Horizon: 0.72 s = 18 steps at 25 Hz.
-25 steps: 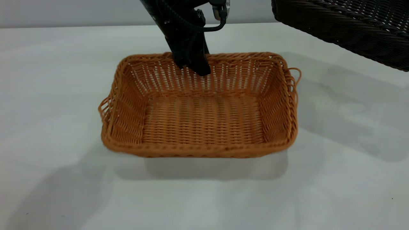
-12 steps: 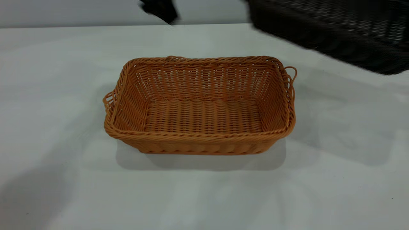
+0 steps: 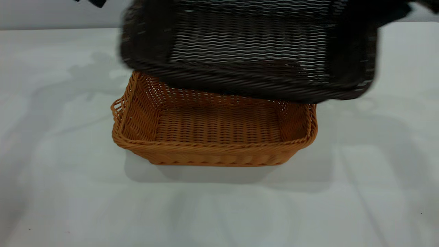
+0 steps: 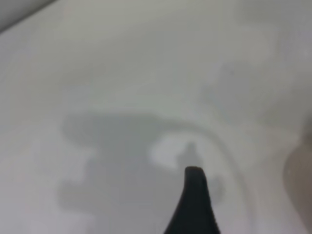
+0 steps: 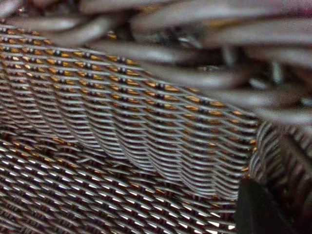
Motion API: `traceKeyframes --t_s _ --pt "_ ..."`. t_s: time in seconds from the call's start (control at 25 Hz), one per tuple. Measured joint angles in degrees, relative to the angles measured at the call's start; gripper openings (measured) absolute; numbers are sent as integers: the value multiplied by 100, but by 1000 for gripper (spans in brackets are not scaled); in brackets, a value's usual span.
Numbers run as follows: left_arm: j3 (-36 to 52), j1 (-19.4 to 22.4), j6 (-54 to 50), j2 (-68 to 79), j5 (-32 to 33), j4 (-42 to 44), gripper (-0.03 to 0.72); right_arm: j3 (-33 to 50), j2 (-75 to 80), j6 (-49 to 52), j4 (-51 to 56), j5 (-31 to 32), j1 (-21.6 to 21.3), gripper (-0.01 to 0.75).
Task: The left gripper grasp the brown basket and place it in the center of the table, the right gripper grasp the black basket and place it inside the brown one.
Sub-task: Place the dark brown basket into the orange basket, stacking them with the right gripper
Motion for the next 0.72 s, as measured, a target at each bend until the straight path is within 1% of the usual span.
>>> traceKeyframes --t_s 0.12,0.2,0.36,0.6,0.72 --pt "0 12 -6 0 70 -4 530 0 48 73 6 -200 310 83" --pt "0 12 -6 0 77 -4 530 0 156 117 11 -282 403 83" --pt "0 12 -6 0 82 -73 530 0 457 141 -8 -356 482 83" --pt "0 12 17 0 82 -89 530 -12 698 -23 -7 -620 486 83" --pt "0 12 19 0 82 -89 530 -12 867 -103 0 -648 486 83"
